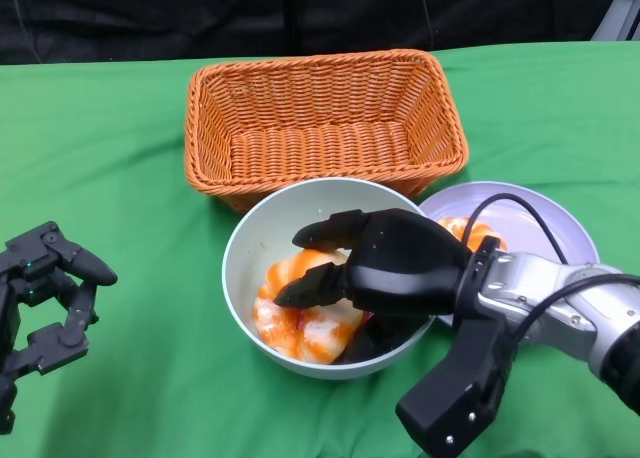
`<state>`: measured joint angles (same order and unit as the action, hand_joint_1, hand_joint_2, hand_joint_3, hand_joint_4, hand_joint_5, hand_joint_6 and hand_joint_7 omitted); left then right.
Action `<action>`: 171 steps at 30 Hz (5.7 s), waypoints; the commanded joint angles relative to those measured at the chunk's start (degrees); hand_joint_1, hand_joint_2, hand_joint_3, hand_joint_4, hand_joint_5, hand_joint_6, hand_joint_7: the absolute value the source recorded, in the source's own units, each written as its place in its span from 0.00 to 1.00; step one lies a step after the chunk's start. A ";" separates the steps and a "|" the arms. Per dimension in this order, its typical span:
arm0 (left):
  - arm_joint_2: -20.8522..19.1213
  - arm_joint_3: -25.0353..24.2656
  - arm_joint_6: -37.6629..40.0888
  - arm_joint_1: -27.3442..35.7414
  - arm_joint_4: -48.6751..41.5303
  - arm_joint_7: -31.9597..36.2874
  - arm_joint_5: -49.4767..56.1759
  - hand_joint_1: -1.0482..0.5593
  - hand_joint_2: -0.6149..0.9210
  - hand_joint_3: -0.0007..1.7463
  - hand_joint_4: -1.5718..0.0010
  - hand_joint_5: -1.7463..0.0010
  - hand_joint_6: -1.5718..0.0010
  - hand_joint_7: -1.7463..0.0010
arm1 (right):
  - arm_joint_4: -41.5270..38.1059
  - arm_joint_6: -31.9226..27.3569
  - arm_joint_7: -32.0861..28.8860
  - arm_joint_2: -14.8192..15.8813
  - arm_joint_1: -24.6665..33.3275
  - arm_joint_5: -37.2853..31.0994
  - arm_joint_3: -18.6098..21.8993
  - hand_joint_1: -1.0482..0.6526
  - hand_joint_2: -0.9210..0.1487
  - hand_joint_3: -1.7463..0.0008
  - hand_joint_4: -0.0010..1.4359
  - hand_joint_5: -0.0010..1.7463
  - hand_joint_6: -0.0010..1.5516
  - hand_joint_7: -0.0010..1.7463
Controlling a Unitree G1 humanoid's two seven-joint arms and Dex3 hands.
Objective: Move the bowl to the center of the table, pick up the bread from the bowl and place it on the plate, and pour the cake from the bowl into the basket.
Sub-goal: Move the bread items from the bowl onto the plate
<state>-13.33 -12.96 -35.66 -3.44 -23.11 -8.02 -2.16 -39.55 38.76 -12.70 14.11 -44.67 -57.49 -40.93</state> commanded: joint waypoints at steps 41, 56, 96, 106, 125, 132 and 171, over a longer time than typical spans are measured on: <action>-1.07 -0.15 -2.00 -0.70 -2.51 0.52 -0.78 0.63 0.80 0.57 0.51 0.03 0.53 0.22 | -5.37 1.27 -29.55 -1.06 -1.24 1.90 0.72 0.45 0.00 0.96 0.45 0.93 0.46 0.66; -1.28 -0.35 -2.29 -1.08 -2.76 1.00 -0.50 0.63 0.80 0.59 0.50 0.03 0.53 0.22 | 16.56 5.63 -16.79 4.63 10.90 15.37 15.18 0.48 0.01 0.99 0.50 0.84 0.57 0.42; -2.89 -1.32 -2.08 -3.01 -5.76 0.19 -1.27 0.64 0.79 0.59 0.50 0.04 0.54 0.19 | -2.72 -1.00 -21.07 8.77 21.99 19.24 32.53 0.56 0.01 0.99 0.60 0.66 0.68 0.25; -2.75 -1.37 -1.54 -2.78 -5.42 -0.10 -1.80 0.63 0.80 0.58 0.50 0.04 0.55 0.19 | -12.20 -4.80 -16.68 4.15 15.41 23.92 30.85 0.57 0.01 0.98 0.56 0.71 0.67 0.22; -2.71 -1.27 -2.52 -2.64 -5.71 -0.15 -1.62 0.63 0.80 0.57 0.51 0.04 0.55 0.20 | 3.14 -32.72 9.95 3.39 17.34 24.50 23.74 0.52 0.00 0.96 0.54 0.54 0.67 0.03; -3.10 -1.59 -2.29 -2.64 -5.87 -0.49 -2.05 0.63 0.81 0.57 0.51 0.04 0.54 0.21 | 12.98 -44.10 20.11 6.97 18.69 20.33 20.09 0.45 0.00 0.96 0.38 0.48 0.50 0.00; -3.51 -1.29 -1.87 -3.01 -6.24 -0.75 -2.49 0.64 0.81 0.57 0.51 0.03 0.55 0.19 | 43.42 -66.30 48.23 14.76 19.88 17.89 19.99 0.22 0.00 0.97 0.31 0.04 0.28 0.02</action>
<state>-15.62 -13.95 -37.35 -6.15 -29.05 -8.35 -4.48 3.81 -26.93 34.66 27.40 -23.92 -39.02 -20.81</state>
